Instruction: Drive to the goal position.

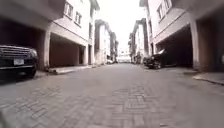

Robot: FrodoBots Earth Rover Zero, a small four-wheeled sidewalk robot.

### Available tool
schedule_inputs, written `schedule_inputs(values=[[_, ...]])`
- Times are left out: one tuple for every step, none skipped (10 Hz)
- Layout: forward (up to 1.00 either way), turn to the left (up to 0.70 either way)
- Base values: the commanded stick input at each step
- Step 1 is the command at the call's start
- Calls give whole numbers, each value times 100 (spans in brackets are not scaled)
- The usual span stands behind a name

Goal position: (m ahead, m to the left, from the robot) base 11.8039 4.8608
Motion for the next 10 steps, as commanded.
schedule_inputs(values=[[70, 0], [70, 0], [70, 0], [70, 0], [70, 0], [70, 0], [70, 0], [70, 0], [70, 0], [70, 0]])
